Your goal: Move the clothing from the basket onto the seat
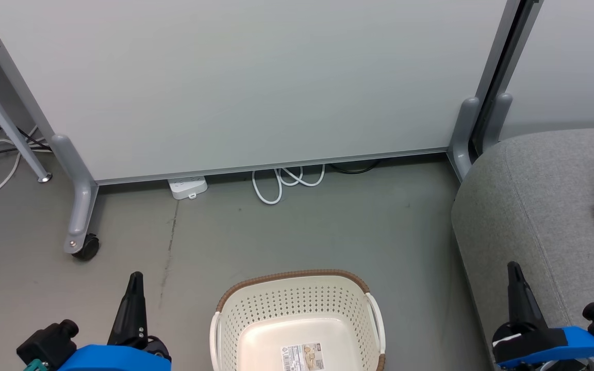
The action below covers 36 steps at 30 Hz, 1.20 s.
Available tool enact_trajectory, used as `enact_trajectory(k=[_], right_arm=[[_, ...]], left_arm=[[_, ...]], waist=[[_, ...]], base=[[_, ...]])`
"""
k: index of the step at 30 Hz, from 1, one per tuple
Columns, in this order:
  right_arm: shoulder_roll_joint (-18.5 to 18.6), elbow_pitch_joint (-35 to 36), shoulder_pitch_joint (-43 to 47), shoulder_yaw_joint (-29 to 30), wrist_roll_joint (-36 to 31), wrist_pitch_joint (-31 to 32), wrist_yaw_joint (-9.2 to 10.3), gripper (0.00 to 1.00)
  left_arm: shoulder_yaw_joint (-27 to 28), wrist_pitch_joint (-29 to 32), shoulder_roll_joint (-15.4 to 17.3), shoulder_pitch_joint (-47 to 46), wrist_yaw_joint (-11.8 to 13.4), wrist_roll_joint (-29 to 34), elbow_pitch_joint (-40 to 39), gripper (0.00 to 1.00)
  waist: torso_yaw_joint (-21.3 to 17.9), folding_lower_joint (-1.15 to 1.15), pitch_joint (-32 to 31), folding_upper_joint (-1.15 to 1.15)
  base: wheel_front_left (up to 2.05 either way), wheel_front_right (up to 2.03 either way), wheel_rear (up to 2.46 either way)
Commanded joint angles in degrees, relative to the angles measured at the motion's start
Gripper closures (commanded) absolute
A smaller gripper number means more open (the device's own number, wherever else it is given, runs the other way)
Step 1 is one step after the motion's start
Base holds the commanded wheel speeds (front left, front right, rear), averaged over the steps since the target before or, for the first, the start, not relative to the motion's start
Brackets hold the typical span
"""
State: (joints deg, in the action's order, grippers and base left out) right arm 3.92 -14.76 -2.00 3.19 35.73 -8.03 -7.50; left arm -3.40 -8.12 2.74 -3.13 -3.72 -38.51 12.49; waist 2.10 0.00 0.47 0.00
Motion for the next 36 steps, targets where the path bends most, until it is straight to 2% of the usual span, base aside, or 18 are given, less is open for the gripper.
enact_trajectory(k=[1, 36], right_arm=[[-0.1, 0.9, -1.6, 0.3, 2.9, 0.7, 0.0, 1.0], [-0.5, 0.9, -3.1, 1.8, 27.5, 7.1, 0.01, 1.0]], left_arm=[[0.9, 0.6, 0.3, -1.6, -0.4, -2.7, -0.6, 1.0], [4.9, 6.9, 0.5, -2.5, -2.0, -26.3, 0.4, 1.0]], waist=[[0.0, 0.0, 0.0, 0.0], [-0.8, 0.0, -0.1, 0.0]], base=[[0.0, 0.0, 0.0], [0.0, 0.0, 0.0]])
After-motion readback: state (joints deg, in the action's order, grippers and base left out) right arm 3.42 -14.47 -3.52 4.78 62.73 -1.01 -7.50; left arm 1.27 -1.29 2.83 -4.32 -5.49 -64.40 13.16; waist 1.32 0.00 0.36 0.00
